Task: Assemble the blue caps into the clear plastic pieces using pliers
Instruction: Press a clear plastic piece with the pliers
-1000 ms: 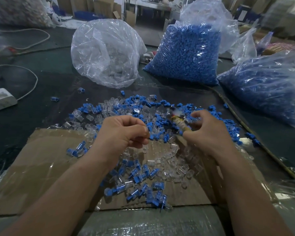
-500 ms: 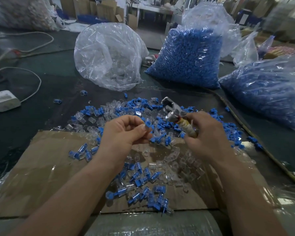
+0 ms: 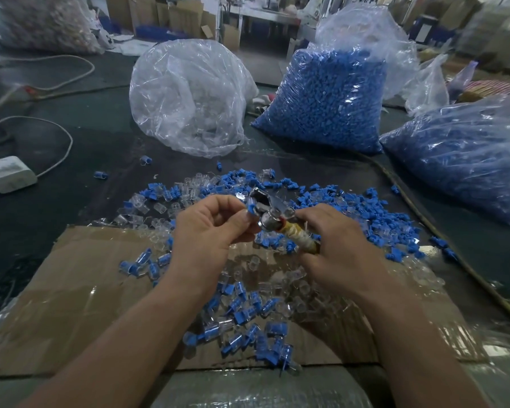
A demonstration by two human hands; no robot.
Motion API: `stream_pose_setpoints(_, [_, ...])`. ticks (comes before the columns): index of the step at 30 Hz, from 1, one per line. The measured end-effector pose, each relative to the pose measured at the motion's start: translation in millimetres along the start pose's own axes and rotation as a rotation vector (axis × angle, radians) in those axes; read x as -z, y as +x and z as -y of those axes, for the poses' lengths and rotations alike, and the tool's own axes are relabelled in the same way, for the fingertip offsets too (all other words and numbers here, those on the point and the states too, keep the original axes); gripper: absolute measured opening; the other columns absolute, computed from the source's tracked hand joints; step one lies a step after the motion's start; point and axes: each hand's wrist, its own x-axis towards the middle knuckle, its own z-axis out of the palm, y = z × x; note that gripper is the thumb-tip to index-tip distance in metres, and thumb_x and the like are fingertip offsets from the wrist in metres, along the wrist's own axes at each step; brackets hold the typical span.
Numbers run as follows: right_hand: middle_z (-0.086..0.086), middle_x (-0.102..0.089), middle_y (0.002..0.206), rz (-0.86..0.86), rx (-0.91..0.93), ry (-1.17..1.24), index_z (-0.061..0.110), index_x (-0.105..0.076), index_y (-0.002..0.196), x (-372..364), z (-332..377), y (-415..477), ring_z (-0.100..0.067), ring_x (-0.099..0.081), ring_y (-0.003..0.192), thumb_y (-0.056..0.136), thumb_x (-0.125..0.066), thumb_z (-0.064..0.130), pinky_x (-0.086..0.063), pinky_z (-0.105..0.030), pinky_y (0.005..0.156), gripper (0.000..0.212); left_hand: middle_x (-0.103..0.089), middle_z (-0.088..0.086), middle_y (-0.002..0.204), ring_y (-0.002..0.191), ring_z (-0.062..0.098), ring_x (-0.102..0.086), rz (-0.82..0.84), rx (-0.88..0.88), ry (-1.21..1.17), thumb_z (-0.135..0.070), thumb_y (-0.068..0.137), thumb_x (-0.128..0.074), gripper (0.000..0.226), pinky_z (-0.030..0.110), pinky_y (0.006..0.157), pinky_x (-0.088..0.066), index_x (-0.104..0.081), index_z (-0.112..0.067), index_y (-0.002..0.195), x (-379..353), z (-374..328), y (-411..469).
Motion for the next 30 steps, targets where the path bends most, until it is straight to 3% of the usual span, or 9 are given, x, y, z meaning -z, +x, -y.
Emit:
stream_pose_setpoints(5, [0.008,-0.043,0.087,0.010,0.015,-0.003,0.014,-0.055,0.110,-1.3,-0.5,0.3,-0.006,-0.038,0.079,0.075,-0.062,0.008,-0.025,-0.006,0.068,0.036,-0.067,-0.002,0.060,0.057,0.008,-0.064,0.003,-0.017,0.029,0.002,0.074,-0.060,0.010,0.017,0.055,-0.052,-0.059,-0.008,0.074,0.4,-0.6,-0.8])
stream_pose_setpoints(8, [0.018,-0.037,0.076,0.022,0.027,0.003,0.024,-0.047,0.091,-2.5,0.9,0.5,0.002,-0.036,0.070,0.075,-0.062,0.010,-0.024,-0.007,0.063,0.026,-0.067,-0.005,0.061,0.057,0.006,-0.064,-0.004,-0.049,0.079,0.004,0.077,-0.060,0.012,0.016,0.056,-0.052,-0.060,-0.008,0.075,-0.7,-0.7,-1.9])
stream_pose_setpoints(12, [0.019,-0.039,0.067,0.000,0.030,0.029,0.030,-0.039,0.075,-3.0,3.9,-0.2,0.004,-0.037,0.064,0.074,-0.062,0.008,-0.022,-0.013,0.058,0.032,-0.065,-0.009,0.059,0.053,0.003,-0.060,-0.023,-0.148,0.174,0.004,0.077,-0.061,0.015,0.013,0.055,-0.050,-0.060,-0.010,0.073,-2.8,-2.1,-4.6])
stream_pose_setpoints(24, [0.017,-0.041,0.058,-0.056,0.016,0.062,0.022,-0.047,0.070,-3.7,6.2,-0.6,0.000,-0.039,0.055,0.071,-0.063,0.005,-0.025,-0.016,0.053,0.024,-0.065,-0.010,0.059,0.052,0.002,-0.060,-0.039,-0.195,0.234,0.003,0.078,-0.062,0.018,0.012,0.054,-0.049,-0.059,-0.013,0.071,-2.1,-2.9,-5.4])
stream_pose_setpoints(30, [0.011,-0.049,0.068,-0.086,0.021,0.062,0.014,-0.062,0.085,-4.1,0.3,-0.1,-0.003,-0.043,0.063,0.068,-0.065,0.004,-0.035,-0.019,0.059,0.020,-0.066,-0.008,0.060,0.053,0.004,-0.062,-0.040,-0.169,0.247,0.004,0.078,-0.062,0.019,0.013,0.054,-0.050,-0.060,-0.013,0.072,0.3,-5.7,-3.8])
